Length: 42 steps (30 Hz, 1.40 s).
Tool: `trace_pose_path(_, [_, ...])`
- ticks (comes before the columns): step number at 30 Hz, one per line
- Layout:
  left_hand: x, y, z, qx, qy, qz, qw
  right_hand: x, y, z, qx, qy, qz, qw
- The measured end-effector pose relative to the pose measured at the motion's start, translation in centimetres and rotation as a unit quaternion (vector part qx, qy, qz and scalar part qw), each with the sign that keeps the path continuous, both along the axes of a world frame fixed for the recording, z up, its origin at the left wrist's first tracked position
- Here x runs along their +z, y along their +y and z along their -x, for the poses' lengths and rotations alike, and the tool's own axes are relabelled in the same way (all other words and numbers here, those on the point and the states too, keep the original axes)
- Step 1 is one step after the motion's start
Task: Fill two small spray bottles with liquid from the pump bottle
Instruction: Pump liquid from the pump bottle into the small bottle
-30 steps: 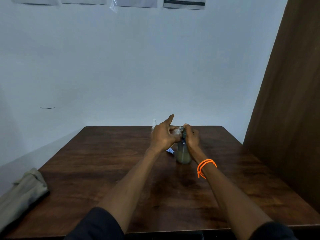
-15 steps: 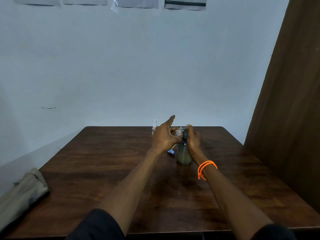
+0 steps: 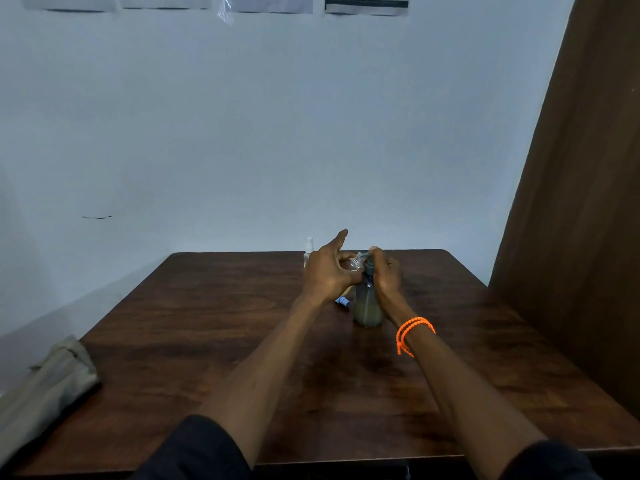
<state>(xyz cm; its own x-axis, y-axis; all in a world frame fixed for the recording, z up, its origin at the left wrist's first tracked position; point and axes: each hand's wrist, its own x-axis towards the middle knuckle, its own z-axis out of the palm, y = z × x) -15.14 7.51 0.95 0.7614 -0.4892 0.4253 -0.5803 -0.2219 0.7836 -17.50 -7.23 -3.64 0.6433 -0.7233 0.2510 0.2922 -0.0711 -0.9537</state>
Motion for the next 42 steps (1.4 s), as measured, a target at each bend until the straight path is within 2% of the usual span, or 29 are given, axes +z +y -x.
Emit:
trace_pose_path(4, [0.2,0.1,0.0,-0.001,0.0,0.007,1.0,0.1,0.1,-0.3,0.003,0.013,-0.027,1.0])
trace_pose_path(10, [0.0,-0.1,0.0,-0.006,0.0,0.005,1.0,-0.2,0.0,-0.3,-0.014,0.006,0.001,1.0])
trace_pose_path(15, [0.3,0.0,0.0,-0.011,0.005,0.011,1.0,0.0,0.0,-0.3,-0.015,0.007,-0.02,1.0])
trace_pose_path(34, [-1.1,-0.5,-1.3,-0.032,0.007,0.026,0.999,-0.4,0.1,-0.4,-0.042,0.032,0.057,0.997])
trace_pose_path(42, [-0.5,-0.3,-0.9,-0.04,0.018,0.033,0.998,-0.4,0.3,0.0,-0.031,0.018,0.049,0.998])
